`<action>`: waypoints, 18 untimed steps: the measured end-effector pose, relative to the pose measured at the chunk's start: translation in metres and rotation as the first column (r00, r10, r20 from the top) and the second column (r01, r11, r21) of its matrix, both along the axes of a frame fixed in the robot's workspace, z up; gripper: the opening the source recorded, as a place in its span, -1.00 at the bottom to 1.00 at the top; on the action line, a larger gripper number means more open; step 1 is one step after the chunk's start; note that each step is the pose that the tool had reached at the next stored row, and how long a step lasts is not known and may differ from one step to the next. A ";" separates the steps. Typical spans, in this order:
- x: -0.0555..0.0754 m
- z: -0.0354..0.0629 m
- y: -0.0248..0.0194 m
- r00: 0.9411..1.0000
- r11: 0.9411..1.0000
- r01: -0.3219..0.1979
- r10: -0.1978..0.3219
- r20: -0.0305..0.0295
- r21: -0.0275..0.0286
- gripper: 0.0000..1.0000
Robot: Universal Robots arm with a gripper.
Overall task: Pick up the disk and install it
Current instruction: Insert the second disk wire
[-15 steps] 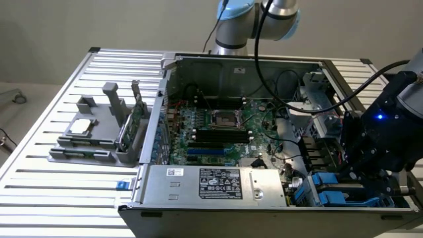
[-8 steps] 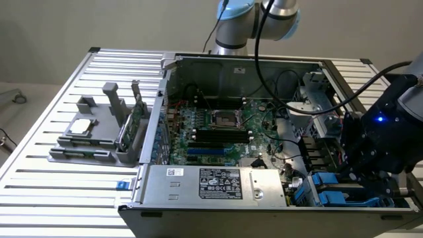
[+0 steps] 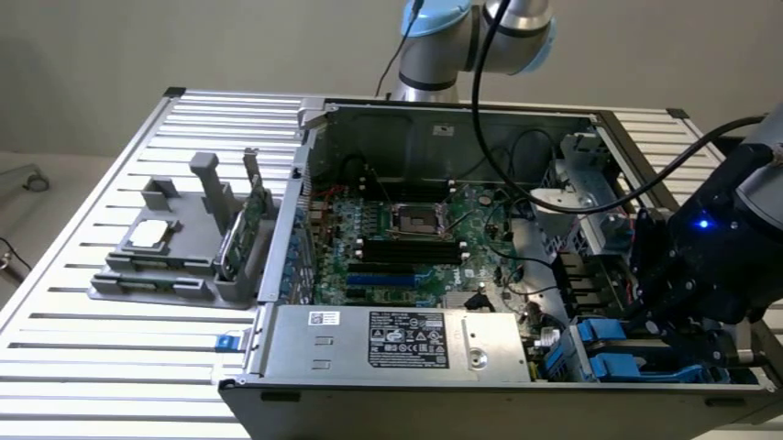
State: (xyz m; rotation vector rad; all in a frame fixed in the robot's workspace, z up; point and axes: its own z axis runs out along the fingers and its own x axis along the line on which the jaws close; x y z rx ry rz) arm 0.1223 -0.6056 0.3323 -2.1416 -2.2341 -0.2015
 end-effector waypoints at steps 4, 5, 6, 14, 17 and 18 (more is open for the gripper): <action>0.000 -0.0001 -0.0002 1.000 1.000 0.000 0.000 0.000 0.003 -0.68; 0.000 -0.0001 -0.0003 1.000 1.000 0.000 0.000 0.000 0.004 -0.68; 0.000 -0.0001 -0.0004 1.000 1.000 0.000 0.000 0.000 0.004 -0.68; 0.000 0.0005 -0.0008 1.000 1.000 0.000 0.000 0.000 0.004 -0.17; 0.000 0.0023 -0.0008 1.000 1.000 0.000 0.000 0.000 0.004 0.06; 0.000 0.0031 -0.0008 1.000 1.000 0.000 0.000 0.000 0.004 0.18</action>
